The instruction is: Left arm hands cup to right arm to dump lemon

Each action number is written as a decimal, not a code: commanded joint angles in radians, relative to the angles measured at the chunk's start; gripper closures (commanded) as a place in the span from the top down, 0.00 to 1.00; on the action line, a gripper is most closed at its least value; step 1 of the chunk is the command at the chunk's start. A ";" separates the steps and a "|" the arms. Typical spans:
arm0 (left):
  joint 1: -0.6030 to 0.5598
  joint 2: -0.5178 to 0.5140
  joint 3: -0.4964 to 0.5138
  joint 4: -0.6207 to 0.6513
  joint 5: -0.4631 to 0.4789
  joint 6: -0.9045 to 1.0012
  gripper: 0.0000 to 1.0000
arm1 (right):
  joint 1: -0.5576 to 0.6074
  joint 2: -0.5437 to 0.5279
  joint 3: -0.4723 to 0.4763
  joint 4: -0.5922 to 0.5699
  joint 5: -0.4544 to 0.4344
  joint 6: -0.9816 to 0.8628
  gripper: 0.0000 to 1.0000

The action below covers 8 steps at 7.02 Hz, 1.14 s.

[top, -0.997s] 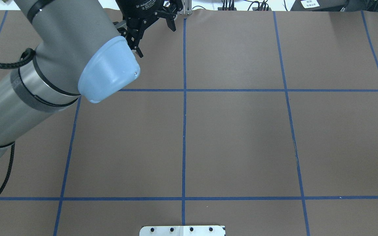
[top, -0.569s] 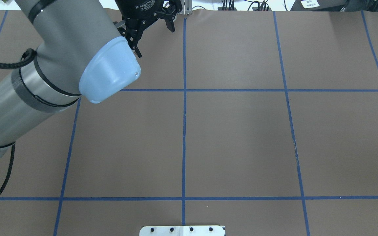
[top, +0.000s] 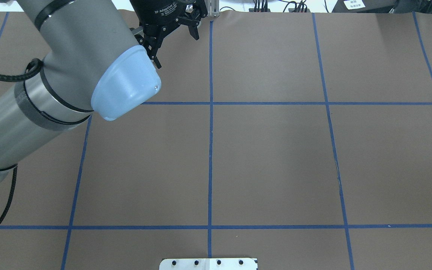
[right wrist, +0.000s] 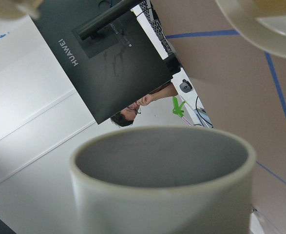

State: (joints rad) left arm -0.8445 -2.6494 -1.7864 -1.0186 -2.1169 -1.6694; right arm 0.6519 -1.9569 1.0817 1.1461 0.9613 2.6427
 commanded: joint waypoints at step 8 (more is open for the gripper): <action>0.013 0.032 0.019 -0.017 -0.005 0.020 1.00 | -0.027 0.197 0.406 -0.887 -0.006 -0.882 0.19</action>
State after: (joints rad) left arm -0.8315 -2.6189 -1.7675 -1.0318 -2.1213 -1.6495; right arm 0.6339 -1.8167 1.4568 0.3746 0.9570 1.9271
